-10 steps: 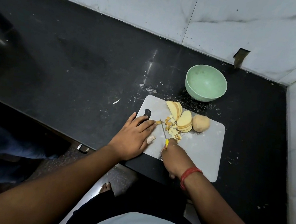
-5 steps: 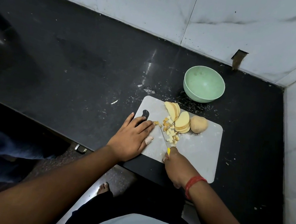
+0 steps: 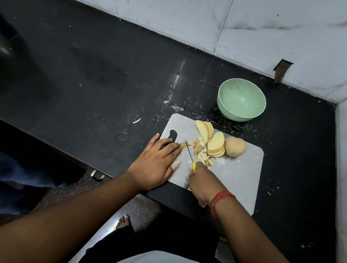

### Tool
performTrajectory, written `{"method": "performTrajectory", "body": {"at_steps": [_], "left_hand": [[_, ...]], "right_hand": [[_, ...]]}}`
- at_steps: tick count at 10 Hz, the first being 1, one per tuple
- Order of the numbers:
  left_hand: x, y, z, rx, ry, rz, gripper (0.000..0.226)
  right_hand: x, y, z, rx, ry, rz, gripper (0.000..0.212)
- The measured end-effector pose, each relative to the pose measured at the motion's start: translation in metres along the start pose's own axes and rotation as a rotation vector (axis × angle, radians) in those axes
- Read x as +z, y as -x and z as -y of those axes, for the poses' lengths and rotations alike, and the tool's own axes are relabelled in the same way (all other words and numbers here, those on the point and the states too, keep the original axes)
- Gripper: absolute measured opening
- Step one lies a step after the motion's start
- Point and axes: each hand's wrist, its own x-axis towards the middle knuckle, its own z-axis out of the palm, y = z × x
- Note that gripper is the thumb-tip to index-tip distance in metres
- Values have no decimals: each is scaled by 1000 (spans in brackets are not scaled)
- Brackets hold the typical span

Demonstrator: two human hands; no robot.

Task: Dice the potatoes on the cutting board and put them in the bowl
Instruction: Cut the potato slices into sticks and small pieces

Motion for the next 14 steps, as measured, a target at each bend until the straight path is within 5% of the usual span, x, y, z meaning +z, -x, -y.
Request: {"method": "performTrajectory", "body": {"at_steps": [1,2,7,9,10,11,12,14], "left_hand": [[0,0,-1,0,-19,8,53],[0,-1,-1,-1,-30,25,54],[-1,1,-2,-12,-23,32,55],[0,0,-1,-13,-56,24,53],[0,0,-2,-13,-68,36,53],[-1,-2,-3,-23,-68,68,55],[-1,-3,-2,-30,-62,91,57],[-2,2,-3,-40,-30,26,59]], "right_hand": [[-4,10,5,-105,336,104,36],[5,2,-14,-82,169,28,32],[4,-3,-11,-164,204,2,5],[6,-16,-7,-106,121,21,29],[0,-8,-5,-58,-135,-121,33],[2,-11,-24,-278,582,36,18],[-5,9,-24,-130,397,-44,14],[7,1,-31,-336,282,-106,16]]}}
